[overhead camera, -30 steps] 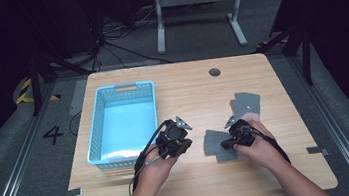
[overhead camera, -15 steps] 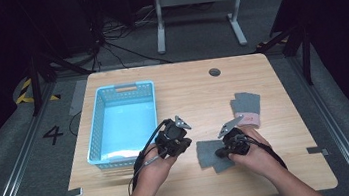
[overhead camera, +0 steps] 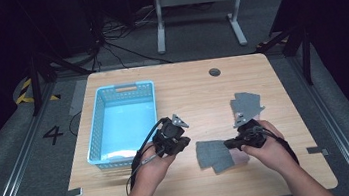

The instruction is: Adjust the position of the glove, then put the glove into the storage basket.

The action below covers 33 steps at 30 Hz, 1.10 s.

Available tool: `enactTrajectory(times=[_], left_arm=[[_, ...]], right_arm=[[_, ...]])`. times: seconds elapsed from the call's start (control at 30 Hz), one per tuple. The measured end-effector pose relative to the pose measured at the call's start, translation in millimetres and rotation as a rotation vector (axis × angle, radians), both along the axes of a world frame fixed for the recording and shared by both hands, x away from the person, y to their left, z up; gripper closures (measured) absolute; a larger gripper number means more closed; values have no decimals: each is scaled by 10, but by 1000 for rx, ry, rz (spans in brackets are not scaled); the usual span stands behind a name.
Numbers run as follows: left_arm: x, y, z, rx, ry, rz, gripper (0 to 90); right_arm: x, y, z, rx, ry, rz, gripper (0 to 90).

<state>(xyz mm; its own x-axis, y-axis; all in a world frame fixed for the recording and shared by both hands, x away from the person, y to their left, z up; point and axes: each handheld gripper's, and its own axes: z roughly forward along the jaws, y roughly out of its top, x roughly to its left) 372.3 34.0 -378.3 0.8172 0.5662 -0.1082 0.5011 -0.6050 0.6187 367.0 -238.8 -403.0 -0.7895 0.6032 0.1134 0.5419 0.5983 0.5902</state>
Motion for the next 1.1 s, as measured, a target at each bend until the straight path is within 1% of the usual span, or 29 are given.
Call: enactTrajectory(times=[0.03,0.13,0.17,0.2,0.33,0.43,0.47,0.63,0.77,0.97,1.03,1.07,1.1], left_arm=[[-2,6,6,-2,-1,2,885],[9,25,11,-3,3,4,880],[15,31,10,-4,5,6,879],[18,35,11,-3,5,6,879],[7,43,27,-9,5,10,872],[9,59,39,-2,6,7,869],[8,60,37,-5,4,14,868],[17,98,33,-3,10,17,863],[15,114,32,-4,12,23,862],[17,119,29,-5,17,20,858],[18,121,29,-4,18,21,858],[18,122,29,-5,17,21,858],[19,123,27,-8,18,24,858]], right_arm=[[0,0,0,0,0,0,900],[-15,-184,107,15,-18,-37,900],[-12,-281,150,23,-27,-59,900],[-12,-281,150,23,-27,-59,900],[3,-425,190,28,-37,-103,900],[18,-490,205,31,-40,-125,900],[27,-509,210,33,-43,-134,900],[79,-541,228,27,-43,-147,900],[152,-544,248,24,-42,-151,900],[329,-534,265,11,-40,-174,900],[400,-513,243,5,-34,-181,900],[443,-499,226,-3,-22,-178,900],[468,-488,214,-12,-21,-178,900]])
